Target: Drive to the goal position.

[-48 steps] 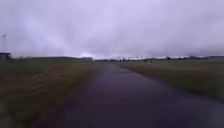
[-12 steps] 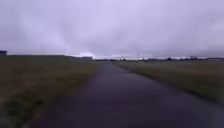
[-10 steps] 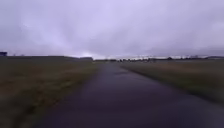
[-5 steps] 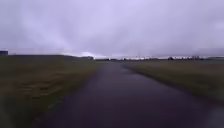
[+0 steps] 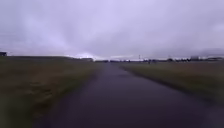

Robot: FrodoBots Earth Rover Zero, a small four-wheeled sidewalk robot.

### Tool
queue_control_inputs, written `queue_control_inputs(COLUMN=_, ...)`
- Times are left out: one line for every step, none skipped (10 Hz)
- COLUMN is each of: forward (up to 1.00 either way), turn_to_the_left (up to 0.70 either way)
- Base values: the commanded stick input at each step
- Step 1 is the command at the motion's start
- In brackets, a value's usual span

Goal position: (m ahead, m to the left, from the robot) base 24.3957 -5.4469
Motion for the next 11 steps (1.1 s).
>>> queue_control_inputs(forward=1.0, turn_to_the_left=0.0)
queue_control_inputs(forward=1.0, turn_to_the_left=0.0)
queue_control_inputs(forward=1.0, turn_to_the_left=0.0)
queue_control_inputs(forward=1.0, turn_to_the_left=-0.02)
queue_control_inputs(forward=1.0, turn_to_the_left=-0.02)
queue_control_inputs(forward=1.0, turn_to_the_left=-0.02)
queue_control_inputs(forward=1.0, turn_to_the_left=-0.02)
queue_control_inputs(forward=1.0, turn_to_the_left=-0.02)
queue_control_inputs(forward=1.0, turn_to_the_left=-0.02)
queue_control_inputs(forward=1.0, turn_to_the_left=0.0)
queue_control_inputs(forward=1.0, turn_to_the_left=-0.01)
